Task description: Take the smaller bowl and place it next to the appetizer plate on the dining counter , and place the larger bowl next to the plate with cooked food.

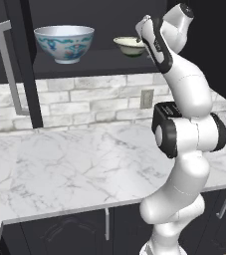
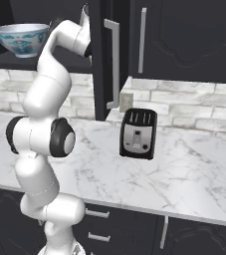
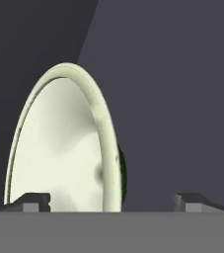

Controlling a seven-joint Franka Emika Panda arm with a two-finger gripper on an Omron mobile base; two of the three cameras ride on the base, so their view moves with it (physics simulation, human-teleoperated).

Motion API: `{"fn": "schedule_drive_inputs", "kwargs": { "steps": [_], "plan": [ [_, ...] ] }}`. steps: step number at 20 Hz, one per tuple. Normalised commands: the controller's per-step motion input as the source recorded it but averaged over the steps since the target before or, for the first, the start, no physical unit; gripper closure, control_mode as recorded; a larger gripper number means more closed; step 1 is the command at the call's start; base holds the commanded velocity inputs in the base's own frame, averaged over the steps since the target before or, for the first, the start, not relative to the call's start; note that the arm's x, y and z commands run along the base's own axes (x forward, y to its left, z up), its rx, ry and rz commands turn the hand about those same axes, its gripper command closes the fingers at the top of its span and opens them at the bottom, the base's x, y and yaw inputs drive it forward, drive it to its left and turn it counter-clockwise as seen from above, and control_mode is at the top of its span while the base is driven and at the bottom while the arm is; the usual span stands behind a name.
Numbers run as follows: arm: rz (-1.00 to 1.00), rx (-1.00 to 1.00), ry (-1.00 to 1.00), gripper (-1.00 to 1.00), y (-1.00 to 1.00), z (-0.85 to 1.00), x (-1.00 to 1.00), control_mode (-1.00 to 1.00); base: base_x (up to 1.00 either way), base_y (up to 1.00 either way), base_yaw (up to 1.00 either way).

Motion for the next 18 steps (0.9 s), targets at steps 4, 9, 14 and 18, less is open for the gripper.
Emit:
{"fn": "schedule_drive_inputs", "kwargs": {
  "steps": [4, 9, 14, 18],
  "plan": [
    [-0.02, 0.00, 0.00, -1.00, 0.00, 0.00, 0.02, -1.00, 0.00, 0.00, 0.00],
    [0.00, 0.08, -0.02, -1.00, 0.00, 0.00, 0.00, -1.00, 0.00, 0.00, 0.00],
    [0.00, 0.06, 0.00, -1.00, 0.00, 0.00, 0.03, -1.00, 0.00, 0.00, 0.00],
    [0.03, 0.04, 0.01, -1.00, 0.12, 0.00, 0.00, -1.00, 0.00, 0.00, 0.00]
  ]
}}
